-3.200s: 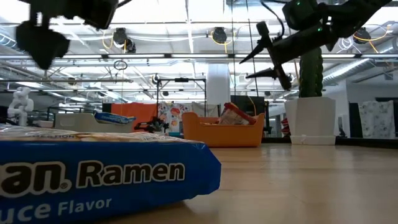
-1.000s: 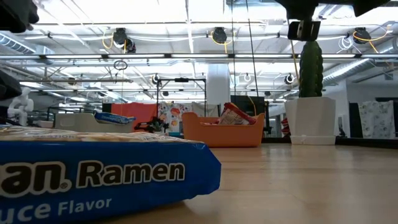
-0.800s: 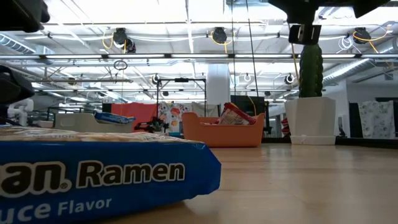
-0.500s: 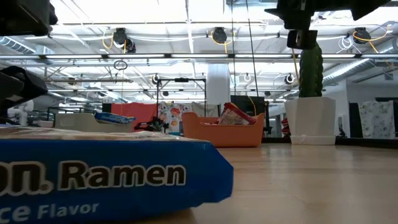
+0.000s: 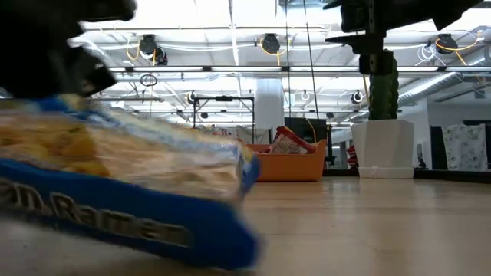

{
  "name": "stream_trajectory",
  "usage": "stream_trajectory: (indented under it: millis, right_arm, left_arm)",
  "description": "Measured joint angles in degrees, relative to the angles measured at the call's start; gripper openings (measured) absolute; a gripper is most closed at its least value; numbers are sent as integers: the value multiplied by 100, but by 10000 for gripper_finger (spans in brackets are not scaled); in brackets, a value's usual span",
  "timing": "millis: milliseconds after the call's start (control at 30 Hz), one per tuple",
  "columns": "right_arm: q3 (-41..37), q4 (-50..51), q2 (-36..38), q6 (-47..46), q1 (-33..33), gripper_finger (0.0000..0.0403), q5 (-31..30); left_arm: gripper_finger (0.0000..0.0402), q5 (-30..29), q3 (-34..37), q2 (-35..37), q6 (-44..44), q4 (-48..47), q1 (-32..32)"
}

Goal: Sort Maruchan noodles
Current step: Put the blue noodle pack into the gray bin

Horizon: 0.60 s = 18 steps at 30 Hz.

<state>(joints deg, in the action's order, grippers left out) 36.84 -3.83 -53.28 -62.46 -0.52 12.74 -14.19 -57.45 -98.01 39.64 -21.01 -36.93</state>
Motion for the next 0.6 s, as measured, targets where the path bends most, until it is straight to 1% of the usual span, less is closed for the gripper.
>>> stream_trajectory:
  millis: [100,200,367,467,600]
  right_arm:
    - [0,-106,0,-219,87,192,-313]
    - [0,-281,0,-294,183,192,-548]
    - [0,-320,-40,-349,385,199,-1123]
    - [0,-403,-139,-264,543,211,-1552]
    - [2,-983,-418,-134,779,233,-2273]
  left_arm:
    - [3,-79,6,403,-397,-441,307]
    - [2,-100,2,838,-890,-595,658]
    - [2,-103,2,1431,-1855,-816,1285]
    - [2,66,1,1664,-2603,-1171,1574]
    - [1,439,2,1883,-3366,-1635,1888]
